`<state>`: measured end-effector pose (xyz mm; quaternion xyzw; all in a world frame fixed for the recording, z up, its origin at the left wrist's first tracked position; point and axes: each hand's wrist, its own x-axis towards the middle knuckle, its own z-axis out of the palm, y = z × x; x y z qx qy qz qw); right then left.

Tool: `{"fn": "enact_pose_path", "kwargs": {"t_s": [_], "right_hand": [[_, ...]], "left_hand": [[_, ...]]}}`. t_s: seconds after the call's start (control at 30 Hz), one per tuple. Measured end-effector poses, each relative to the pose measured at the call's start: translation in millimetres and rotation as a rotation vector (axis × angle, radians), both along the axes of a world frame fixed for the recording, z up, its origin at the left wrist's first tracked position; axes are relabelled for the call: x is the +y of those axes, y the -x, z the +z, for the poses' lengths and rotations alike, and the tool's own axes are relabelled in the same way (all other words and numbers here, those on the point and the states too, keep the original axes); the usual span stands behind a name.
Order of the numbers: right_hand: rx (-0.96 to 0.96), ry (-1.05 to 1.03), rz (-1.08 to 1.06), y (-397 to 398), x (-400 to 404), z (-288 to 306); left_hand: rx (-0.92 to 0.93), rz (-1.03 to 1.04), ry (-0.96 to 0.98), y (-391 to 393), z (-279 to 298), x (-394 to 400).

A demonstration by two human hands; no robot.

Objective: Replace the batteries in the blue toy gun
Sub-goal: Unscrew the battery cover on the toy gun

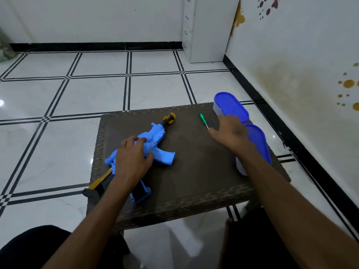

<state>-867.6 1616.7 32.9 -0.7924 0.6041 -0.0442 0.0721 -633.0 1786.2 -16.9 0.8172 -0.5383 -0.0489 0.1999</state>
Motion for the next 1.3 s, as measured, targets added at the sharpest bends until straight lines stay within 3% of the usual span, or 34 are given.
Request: {"fn": "enact_pose_path", "kwargs": {"t_s": [0.17,0.3,0.5,0.67,0.9,1.17,1.3], "right_hand": [[-0.007,-0.15,0.066,-64,-26,-25],[0.0,-0.193,0.001,-78,-51,-48],[-0.042,0.051,0.068,-69,-63,-72],[-0.17,0.096,0.091,-66,-43,-68],[-0.538,0.205,0.199,-55,17,-39],[-0.988,0.049,0.106,-40,71,-26],[-1.255,-0.077,0.069,-36,91,-33]], "left_hand": [[-0.024,0.074,-0.164,-34,-6,21],[0.061,0.013,-0.325,-52,-11,26],[0.051,0.038,-0.266,-55,-14,18],[0.021,0.064,-0.223,-45,-17,8],[0.008,0.104,-0.222,4,-12,-36],[0.106,0.014,-0.07,3,-20,-19],[0.203,-0.015,-0.172,13,-28,12]]}}
